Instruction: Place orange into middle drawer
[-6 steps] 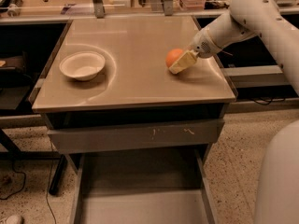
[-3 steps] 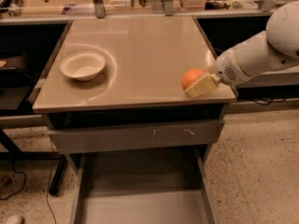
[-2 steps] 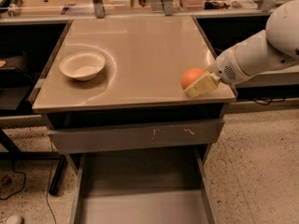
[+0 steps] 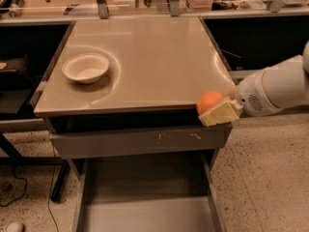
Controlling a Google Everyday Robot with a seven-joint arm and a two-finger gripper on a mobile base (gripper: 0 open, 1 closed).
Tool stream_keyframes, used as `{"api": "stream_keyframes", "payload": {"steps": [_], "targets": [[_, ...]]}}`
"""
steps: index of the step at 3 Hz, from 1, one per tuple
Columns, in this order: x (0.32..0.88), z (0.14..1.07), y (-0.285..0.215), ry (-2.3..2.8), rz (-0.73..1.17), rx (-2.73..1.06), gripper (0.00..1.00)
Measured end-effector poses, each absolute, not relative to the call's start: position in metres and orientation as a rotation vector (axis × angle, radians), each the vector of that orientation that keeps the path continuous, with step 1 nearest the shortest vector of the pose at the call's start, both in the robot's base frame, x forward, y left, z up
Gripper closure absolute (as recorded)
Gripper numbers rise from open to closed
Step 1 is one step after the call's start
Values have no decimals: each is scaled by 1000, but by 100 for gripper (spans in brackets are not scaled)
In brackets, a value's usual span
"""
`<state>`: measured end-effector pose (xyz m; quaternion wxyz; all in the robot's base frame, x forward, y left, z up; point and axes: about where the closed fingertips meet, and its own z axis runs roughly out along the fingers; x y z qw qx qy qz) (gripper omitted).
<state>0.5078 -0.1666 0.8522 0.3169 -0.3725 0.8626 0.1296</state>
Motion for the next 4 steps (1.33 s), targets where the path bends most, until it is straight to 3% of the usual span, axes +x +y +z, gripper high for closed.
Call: {"api": "stream_keyframes", "payload": {"steps": [2, 4], "targets": [[439, 826, -168, 2354, 436, -953, 100], [422, 794, -159, 2384, 499, -912, 100]]}}
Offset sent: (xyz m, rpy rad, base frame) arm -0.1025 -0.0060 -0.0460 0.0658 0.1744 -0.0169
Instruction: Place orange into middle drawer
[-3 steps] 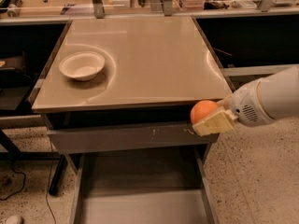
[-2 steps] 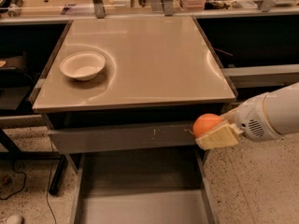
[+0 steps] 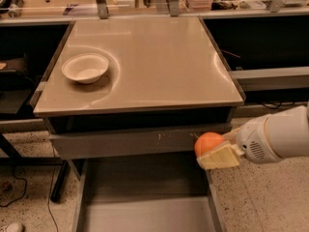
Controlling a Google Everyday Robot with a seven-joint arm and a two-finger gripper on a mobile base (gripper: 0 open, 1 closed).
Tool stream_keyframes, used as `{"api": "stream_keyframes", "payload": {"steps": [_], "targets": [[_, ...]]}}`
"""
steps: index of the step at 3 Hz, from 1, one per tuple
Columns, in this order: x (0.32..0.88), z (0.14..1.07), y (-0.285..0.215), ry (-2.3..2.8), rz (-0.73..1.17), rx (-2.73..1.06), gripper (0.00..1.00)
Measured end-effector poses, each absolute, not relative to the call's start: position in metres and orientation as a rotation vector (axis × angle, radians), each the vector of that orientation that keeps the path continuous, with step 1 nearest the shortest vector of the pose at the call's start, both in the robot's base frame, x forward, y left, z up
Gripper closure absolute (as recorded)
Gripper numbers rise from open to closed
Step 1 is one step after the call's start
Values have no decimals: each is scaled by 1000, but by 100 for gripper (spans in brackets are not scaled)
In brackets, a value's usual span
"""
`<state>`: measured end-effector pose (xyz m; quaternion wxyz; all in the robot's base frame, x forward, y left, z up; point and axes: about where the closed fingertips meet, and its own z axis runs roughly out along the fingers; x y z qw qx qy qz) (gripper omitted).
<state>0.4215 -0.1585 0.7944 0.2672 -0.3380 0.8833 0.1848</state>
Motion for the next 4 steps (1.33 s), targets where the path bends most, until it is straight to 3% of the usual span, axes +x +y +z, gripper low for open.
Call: {"api": "stream_keyframes", "payload": {"steps": [2, 4], "targets": [[401, 709, -125, 2443, 699, -810, 100], [396, 672, -113, 2453, 760, -761, 100]]}}
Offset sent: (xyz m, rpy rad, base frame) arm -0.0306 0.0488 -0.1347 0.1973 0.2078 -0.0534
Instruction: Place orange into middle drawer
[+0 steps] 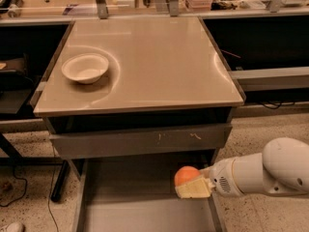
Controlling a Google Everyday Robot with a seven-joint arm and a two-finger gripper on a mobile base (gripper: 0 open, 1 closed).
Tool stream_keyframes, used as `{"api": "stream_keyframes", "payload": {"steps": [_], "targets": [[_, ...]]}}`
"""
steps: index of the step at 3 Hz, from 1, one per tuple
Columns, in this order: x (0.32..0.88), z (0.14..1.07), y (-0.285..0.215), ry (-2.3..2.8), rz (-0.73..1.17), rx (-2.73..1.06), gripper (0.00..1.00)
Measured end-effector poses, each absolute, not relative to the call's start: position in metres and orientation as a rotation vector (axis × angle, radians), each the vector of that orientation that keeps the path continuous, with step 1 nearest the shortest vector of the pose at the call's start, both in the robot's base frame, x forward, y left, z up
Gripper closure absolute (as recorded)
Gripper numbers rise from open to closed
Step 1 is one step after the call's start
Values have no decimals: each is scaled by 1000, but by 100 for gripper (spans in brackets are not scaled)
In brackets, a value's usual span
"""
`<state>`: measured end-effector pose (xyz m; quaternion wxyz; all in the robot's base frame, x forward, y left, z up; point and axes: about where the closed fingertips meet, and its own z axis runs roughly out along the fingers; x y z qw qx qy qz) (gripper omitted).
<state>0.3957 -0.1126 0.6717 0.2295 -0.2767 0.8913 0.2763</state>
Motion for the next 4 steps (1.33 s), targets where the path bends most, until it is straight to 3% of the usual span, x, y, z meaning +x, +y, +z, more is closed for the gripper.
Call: {"api": "stream_keyframes", "payload": {"steps": [4], "targets": [[408, 568, -90, 2517, 918, -662, 100]]}}
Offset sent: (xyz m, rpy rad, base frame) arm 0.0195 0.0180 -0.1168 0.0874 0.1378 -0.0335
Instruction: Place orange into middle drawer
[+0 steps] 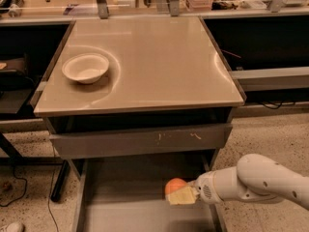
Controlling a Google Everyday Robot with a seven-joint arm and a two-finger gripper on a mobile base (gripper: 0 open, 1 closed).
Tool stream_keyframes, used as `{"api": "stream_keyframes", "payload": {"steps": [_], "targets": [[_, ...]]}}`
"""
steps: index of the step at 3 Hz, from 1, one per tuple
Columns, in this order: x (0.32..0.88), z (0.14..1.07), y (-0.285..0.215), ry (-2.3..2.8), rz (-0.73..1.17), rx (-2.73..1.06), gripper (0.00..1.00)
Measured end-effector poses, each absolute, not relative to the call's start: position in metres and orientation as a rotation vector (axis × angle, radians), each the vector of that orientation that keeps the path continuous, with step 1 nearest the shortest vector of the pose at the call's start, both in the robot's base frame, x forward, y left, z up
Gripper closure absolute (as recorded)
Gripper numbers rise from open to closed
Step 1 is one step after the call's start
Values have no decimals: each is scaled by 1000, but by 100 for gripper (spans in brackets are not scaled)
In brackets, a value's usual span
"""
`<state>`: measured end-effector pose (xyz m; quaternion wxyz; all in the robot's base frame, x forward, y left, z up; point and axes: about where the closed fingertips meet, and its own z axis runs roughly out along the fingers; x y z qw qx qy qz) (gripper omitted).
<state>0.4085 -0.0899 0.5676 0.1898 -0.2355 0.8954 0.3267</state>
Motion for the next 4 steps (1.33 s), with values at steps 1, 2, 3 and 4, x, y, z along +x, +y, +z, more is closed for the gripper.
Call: {"api": "stream_keyframes", "payload": {"steps": [1, 2, 3, 4], "targets": [[420, 522, -82, 2541, 972, -596, 100], [431, 483, -81, 2568, 1012, -535, 100], [438, 451, -79, 2602, 1028, -487, 100], [437, 449, -78, 2606, 1033, -485, 100]]}}
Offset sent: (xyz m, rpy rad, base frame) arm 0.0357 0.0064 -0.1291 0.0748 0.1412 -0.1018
